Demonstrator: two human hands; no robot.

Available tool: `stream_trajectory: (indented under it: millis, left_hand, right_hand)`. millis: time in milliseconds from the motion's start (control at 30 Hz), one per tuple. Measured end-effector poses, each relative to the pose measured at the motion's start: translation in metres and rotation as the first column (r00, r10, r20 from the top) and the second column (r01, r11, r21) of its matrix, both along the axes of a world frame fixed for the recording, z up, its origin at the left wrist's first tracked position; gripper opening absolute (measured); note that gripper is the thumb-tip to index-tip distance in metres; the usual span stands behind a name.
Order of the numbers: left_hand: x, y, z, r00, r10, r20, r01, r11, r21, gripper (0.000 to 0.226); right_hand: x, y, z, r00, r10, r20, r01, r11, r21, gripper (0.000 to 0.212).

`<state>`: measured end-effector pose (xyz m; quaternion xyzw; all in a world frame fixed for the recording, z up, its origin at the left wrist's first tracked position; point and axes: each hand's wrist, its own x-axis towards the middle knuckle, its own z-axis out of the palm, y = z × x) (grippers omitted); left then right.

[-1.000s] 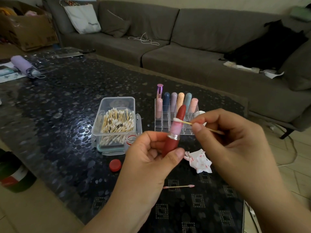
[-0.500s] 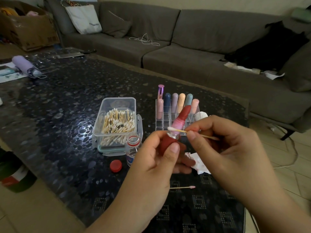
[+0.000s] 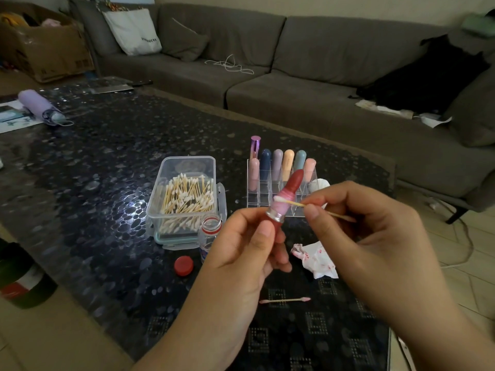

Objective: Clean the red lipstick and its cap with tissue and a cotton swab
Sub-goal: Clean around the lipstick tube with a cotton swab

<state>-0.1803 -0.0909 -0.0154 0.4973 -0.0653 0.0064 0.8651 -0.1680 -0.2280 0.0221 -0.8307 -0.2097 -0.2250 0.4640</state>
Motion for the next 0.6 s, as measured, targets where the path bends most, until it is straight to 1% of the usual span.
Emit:
stream_trajectory:
  millis: [133, 333, 533, 600]
  left_hand:
    - [-0.0005, 0.0003, -0.0009, 0.998, 0.053, 0.039, -0.056, 0.995, 0.083, 0.015]
    - [0.0, 0.0009, -0.0023, 0.991, 0.121, 0.059, -0.128, 0.985, 0.12, 0.013]
    - [-0.0007, 0.0005, -0.0038, 0.982, 0.163, 0.099, -0.178, 0.968, 0.178, 0.017]
    - [-0.0003, -0.0005, -0.0042, 0.979, 0.181, 0.095, -0.196, 0.964, 0.18, 0.018]
  right_hand:
    - [-0.0003, -0.0005, 0.0003, 0.999, -0.026, 0.024, 0.026, 1.0, -0.008, 0.007]
    - [-0.0008, 0.001, -0.001, 0.999, 0.038, -0.008, -0.038, 0.999, 0.007, 0.012]
    - [-0.0004, 0.0011, 0.0003, 0.999, -0.017, 0.029, 0.017, 1.0, -0.003, 0.011]
    - [-0.0005, 0.0019, -0.0003, 1.0, 0.005, 0.026, -0.005, 1.0, 0.003, 0.01]
